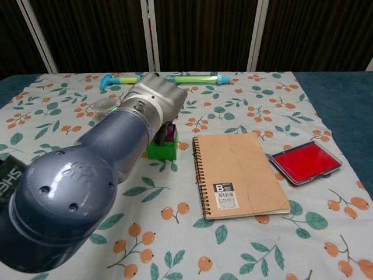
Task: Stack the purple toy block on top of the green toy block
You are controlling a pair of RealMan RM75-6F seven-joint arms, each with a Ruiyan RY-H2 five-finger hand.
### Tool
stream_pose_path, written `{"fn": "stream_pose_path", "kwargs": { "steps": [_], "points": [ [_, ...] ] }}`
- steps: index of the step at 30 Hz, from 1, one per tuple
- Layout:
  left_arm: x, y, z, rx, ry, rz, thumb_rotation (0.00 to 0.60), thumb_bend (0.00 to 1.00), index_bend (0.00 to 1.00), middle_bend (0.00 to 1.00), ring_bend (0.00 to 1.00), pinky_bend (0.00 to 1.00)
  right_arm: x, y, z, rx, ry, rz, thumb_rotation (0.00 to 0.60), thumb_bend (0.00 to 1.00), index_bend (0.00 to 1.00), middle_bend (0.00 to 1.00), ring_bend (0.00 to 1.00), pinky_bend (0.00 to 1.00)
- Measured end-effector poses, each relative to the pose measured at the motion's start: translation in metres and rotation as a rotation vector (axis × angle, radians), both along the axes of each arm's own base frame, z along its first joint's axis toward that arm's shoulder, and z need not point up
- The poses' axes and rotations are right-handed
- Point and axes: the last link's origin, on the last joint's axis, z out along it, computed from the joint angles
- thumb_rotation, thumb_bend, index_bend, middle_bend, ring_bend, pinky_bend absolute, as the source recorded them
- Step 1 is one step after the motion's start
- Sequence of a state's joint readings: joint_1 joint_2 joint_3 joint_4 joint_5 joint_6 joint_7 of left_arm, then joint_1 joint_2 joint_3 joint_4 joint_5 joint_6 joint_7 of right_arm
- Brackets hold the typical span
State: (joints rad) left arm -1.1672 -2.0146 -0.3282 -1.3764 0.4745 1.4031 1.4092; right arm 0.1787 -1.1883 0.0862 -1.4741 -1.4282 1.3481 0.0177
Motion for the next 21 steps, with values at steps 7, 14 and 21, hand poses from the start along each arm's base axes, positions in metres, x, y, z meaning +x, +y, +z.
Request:
{"fn": "stream_pose_path", "kwargs": {
  "steps": [7,14,21],
  "points": [
    [-0.0012,0.0004,-0.0034,0.001,0.008,-0.005,0.6,0.34,0.59,0.54,0.16,0.0,0.0008,0.0004,0.0006,-0.003,0.002,0.004,0.6,0.22,0.02,0.06,0.09,0.0],
    [-0.0007,0.0008,-0.0053,0.005,0.016,-0.017,0.6,0.34,0.59,0.54,0.16,0.0,0.0006,0.0006,0.0008,-0.005,0.004,0.001,0.6,0.22,0.02,0.06,0.09,0.0],
    [-0.0066,0.0018,-0.0081,0.005,0.029,-0.011,0.6,0.34,0.59,0.54,0.16,0.0,0.0003,0.0005,0.0004,-0.004,0.007,-0.001,0.6,0.22,0.02,0.06,0.09,0.0]
  ]
}}
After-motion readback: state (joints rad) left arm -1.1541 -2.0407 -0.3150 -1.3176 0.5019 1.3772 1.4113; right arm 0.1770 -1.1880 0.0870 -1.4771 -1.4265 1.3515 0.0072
